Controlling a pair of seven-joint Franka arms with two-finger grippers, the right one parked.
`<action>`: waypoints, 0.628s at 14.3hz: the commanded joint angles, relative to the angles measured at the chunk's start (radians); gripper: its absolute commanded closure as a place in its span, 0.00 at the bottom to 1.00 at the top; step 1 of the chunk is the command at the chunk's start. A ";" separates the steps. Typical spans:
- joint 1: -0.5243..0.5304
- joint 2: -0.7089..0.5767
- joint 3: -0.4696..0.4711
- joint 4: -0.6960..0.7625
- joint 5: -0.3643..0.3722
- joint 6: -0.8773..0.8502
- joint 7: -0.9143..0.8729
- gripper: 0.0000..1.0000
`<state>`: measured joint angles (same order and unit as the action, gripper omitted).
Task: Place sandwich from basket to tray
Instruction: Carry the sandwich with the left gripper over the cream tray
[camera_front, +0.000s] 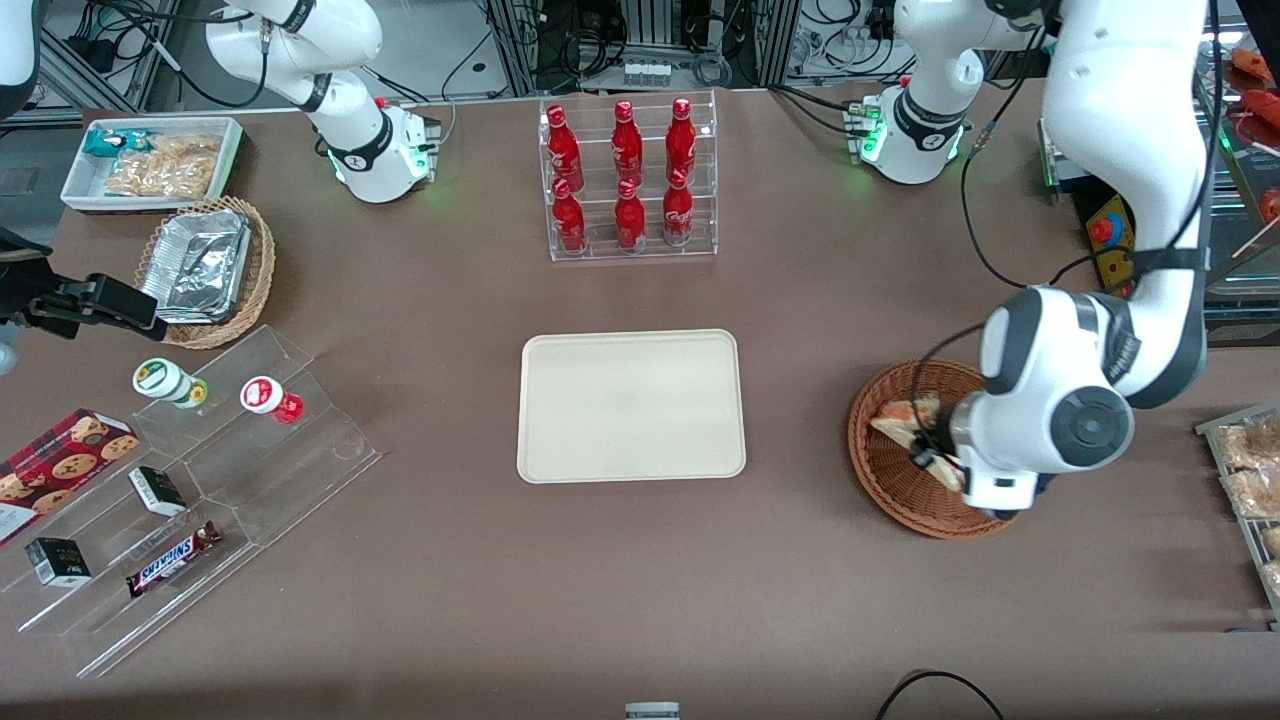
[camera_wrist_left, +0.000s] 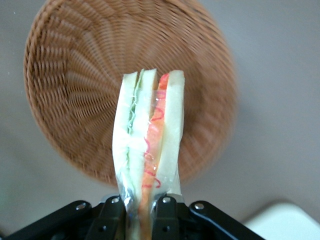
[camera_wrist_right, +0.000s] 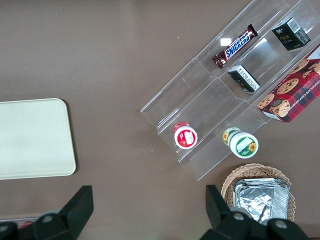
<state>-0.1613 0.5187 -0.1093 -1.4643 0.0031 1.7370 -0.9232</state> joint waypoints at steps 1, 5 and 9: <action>-0.145 0.061 0.010 0.129 0.017 -0.051 -0.025 0.81; -0.306 0.186 0.008 0.275 0.015 -0.037 -0.013 0.81; -0.377 0.378 -0.076 0.459 0.017 0.016 -0.013 0.79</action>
<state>-0.5297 0.7723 -0.1378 -1.1553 0.0056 1.7447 -0.9406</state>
